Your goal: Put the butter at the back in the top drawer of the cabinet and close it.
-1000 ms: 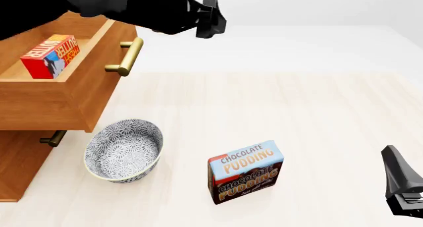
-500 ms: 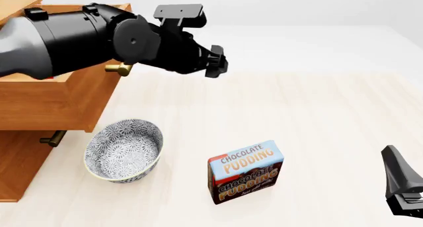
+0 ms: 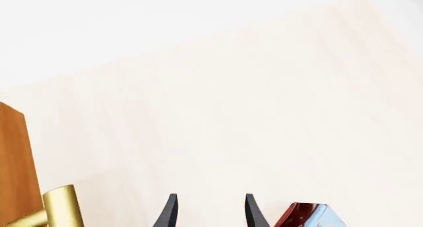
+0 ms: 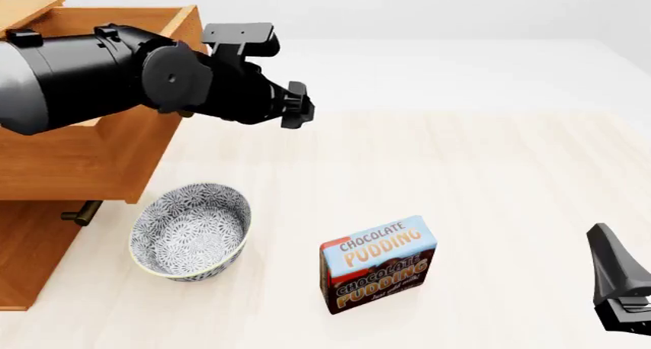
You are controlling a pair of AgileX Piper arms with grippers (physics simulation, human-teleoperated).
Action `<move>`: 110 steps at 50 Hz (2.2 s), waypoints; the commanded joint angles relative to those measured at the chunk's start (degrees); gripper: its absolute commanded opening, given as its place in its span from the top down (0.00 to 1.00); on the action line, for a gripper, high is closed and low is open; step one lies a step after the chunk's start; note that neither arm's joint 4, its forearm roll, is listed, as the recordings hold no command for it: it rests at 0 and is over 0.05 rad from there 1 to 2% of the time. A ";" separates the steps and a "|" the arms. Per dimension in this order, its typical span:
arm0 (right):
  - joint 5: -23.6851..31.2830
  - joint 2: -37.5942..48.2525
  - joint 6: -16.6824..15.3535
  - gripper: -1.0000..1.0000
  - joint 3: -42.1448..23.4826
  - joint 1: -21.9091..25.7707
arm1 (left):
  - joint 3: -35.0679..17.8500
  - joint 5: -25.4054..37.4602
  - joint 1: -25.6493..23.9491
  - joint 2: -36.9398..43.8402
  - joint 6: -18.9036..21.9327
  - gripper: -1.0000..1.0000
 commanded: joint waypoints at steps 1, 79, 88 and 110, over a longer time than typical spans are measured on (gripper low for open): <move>0.00 0.00 0.00 0.00 0.00 0.00 | 2.61 -0.07 2.84 -2.49 0.43 0.00; 0.00 0.00 0.00 0.00 0.00 0.00 | 13.05 -0.47 27.10 -14.75 3.87 0.00; 0.00 0.00 0.00 0.00 0.00 0.00 | 15.47 0.86 30.87 -19.19 5.11 0.00; 0.00 0.00 0.00 0.00 0.00 0.00 | 17.74 0.39 36.91 -22.16 8.90 0.00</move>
